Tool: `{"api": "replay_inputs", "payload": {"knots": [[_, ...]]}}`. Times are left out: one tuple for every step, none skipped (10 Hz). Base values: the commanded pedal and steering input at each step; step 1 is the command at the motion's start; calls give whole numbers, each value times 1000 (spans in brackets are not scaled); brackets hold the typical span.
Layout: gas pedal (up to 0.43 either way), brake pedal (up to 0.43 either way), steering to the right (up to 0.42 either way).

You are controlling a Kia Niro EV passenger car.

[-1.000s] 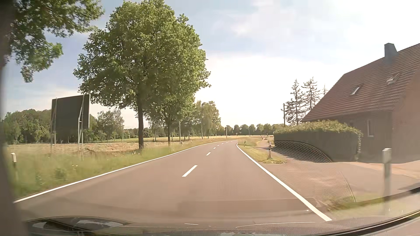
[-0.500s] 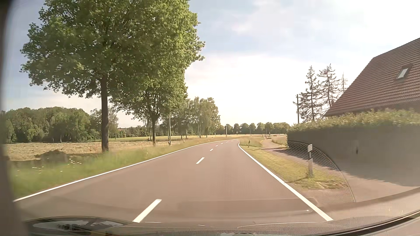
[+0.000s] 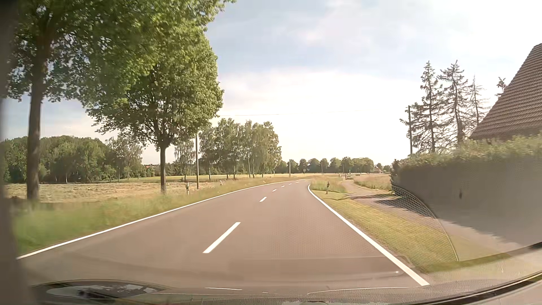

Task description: Follow the waypoints while adhering to traffic rules and regulations

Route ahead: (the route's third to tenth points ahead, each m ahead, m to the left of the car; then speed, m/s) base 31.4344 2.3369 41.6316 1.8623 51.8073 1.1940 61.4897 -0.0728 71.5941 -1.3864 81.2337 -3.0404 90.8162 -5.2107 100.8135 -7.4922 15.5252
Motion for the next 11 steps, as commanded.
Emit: {"api": "replay_inputs", "payload": {"knots": [[157,0,3],[157,0,3],[157,0,0],[157,0,0],[157,0,0],[157,0,0],[157,0,0],[157,0,0],[157,0,0],[157,0,1],[157,0,1]]}}
